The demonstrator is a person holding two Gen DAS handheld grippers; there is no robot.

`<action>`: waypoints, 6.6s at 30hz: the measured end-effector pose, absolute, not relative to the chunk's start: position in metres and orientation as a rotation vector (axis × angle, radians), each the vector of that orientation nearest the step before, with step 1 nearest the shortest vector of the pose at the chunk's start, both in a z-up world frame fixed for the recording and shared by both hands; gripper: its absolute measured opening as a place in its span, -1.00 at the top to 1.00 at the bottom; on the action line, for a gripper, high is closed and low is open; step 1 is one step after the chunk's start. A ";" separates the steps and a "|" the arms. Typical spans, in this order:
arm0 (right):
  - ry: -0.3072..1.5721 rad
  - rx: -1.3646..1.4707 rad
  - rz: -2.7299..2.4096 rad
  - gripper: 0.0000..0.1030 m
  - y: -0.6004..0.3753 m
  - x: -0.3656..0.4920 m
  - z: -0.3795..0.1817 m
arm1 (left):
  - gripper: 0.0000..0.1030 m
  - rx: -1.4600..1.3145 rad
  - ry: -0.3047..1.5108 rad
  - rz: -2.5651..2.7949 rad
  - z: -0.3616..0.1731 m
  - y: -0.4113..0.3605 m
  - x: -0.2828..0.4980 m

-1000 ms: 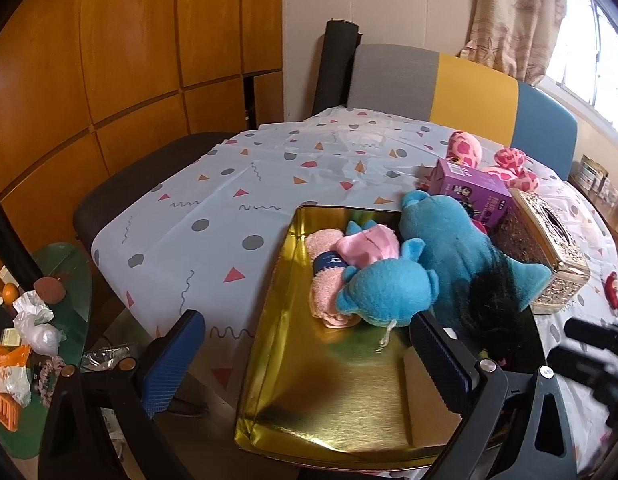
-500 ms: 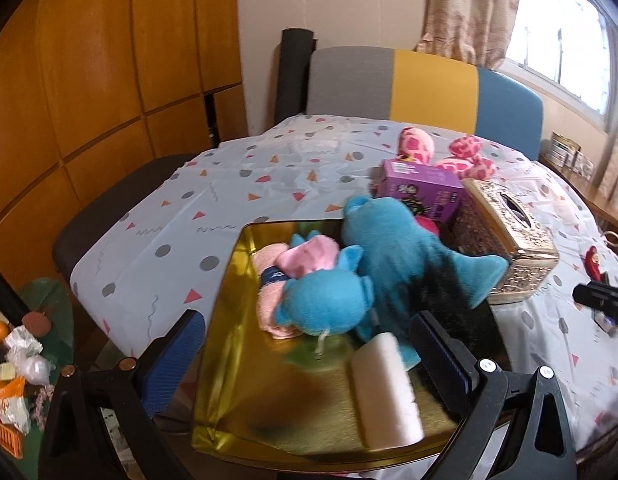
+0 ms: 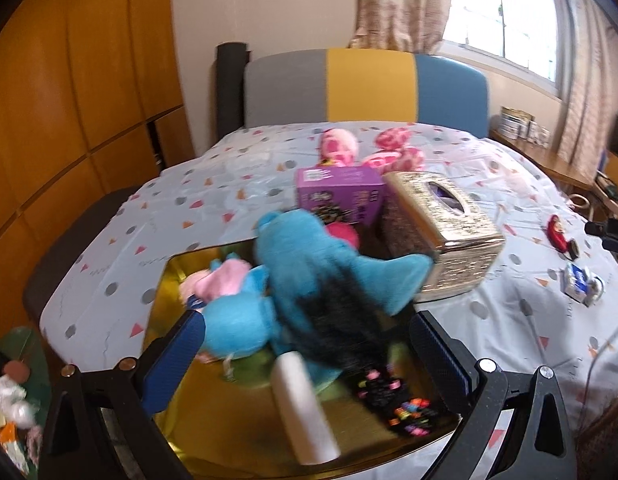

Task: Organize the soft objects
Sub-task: 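Move the right gripper to the brown tape roll while the left gripper approaches the red sock, then grasp the brown tape roll with right while left grasps the red sock, then carry the red sock toward the gold tray with left while right holds the tape roll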

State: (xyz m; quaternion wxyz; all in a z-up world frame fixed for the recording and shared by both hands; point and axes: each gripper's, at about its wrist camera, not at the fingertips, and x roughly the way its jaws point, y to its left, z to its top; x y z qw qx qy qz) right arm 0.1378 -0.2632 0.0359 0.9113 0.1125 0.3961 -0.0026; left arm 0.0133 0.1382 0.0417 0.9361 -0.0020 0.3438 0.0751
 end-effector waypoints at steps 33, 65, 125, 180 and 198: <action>0.755 0.800 -0.239 -0.46 -0.422 0.134 -0.010 | -0.99 0.147 0.835 -0.367 0.028 -0.081 0.115; 1.020 0.531 -0.175 0.05 -0.468 0.268 -0.049 | -0.81 -0.030 1.034 -0.434 -0.010 -0.157 0.223; 1.079 0.207 0.323 0.05 -0.321 0.269 -0.031 | 0.44 0.176 1.005 -0.459 -0.029 -0.124 0.125; 1.113 -0.213 0.285 0.03 -0.171 0.170 -0.091 | 0.45 -0.053 0.740 -0.108 0.043 0.057 0.055; 1.111 -0.229 0.295 0.03 -0.174 0.172 -0.088 | 0.42 -0.119 0.711 0.311 0.034 0.221 0.005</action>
